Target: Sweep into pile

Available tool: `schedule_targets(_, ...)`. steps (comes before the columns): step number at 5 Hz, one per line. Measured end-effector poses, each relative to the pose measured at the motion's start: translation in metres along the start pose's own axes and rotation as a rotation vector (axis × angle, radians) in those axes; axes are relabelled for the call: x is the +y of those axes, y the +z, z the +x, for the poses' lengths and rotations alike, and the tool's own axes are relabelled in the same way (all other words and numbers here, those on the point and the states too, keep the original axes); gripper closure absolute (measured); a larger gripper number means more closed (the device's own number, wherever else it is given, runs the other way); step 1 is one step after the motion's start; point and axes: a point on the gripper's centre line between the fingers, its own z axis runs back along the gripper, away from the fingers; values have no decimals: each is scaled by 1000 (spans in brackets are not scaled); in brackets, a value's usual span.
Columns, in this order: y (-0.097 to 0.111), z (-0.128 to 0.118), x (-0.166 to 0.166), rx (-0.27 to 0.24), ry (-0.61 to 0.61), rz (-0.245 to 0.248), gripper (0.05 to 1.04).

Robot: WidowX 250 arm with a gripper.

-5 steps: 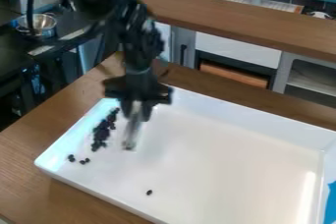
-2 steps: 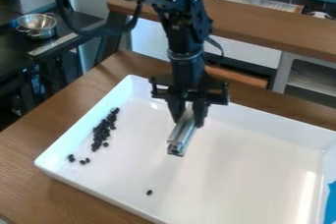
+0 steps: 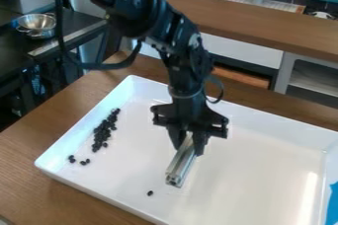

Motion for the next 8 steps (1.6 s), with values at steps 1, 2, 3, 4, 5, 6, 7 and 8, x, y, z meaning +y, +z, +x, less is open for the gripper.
schedule_targets(1, -19, -5, 9, -6, -25, 39, 713)
schedule_targets(2, -28, -7, 20, -25, -28, 61, 713)
schedule_targets(3, -32, -10, 29, -43, -25, 66, 713)
schedule_targets(4, -33, -11, 42, -43, -20, 65, 713)
schedule_targets(5, -32, -9, 59, -43, -3, 60, 713)
schedule_targets(6, -30, -7, 81, -48, 16, 66, 713)
schedule_targets(7, -27, -5, 110, -57, 23, 80, 713)
schedule_targets(8, -24, -6, 137, -57, 17, 100, 713)
